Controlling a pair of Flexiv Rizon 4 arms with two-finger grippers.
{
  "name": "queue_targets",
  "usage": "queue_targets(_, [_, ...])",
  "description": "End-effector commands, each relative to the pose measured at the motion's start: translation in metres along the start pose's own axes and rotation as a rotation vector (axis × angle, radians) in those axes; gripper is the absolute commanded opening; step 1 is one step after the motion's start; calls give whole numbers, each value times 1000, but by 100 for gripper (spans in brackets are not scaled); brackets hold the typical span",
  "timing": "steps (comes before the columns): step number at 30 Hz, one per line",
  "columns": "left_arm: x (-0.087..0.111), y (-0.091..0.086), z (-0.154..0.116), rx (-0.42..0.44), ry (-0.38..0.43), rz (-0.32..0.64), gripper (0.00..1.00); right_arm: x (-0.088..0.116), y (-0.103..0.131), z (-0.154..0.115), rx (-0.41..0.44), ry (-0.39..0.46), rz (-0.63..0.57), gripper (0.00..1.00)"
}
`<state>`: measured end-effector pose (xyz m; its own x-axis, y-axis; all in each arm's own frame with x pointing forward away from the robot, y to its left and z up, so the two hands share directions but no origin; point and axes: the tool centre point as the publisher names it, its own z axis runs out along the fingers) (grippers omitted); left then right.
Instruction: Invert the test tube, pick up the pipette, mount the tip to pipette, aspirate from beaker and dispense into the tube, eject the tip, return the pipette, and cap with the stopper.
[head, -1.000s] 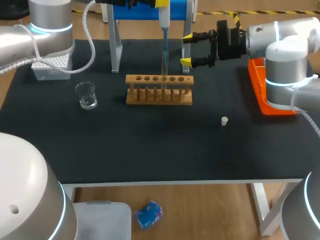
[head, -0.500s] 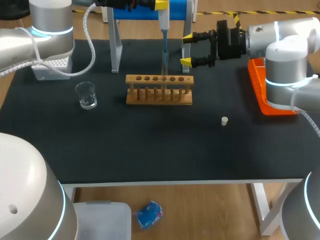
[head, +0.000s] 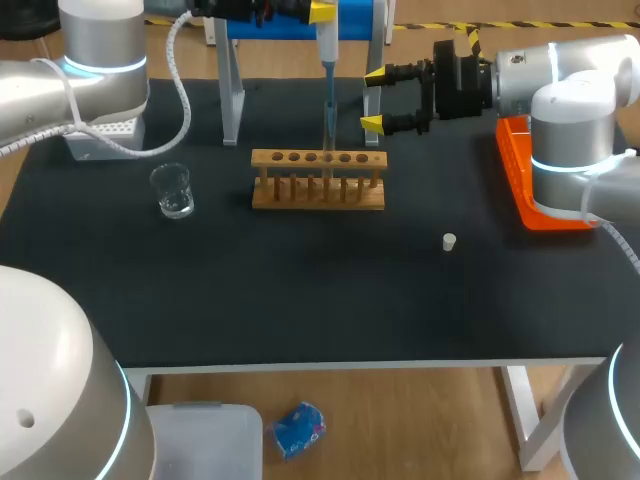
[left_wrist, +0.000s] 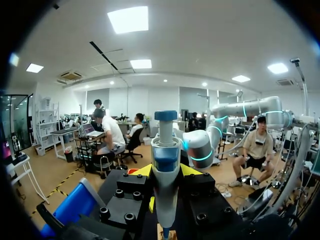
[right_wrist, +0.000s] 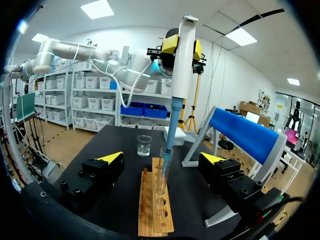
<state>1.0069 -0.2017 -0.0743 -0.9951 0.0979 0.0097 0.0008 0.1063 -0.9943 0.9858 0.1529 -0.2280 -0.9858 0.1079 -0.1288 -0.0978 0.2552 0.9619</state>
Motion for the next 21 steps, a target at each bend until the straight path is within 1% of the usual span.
queue_targets(1, [1,1,0,5,-6,0,0,0,0,0,0,0,-1,100])
queue_targets(21, [2,2,1,3,-4,-6,0,0,0,0,0,0,-1,100])
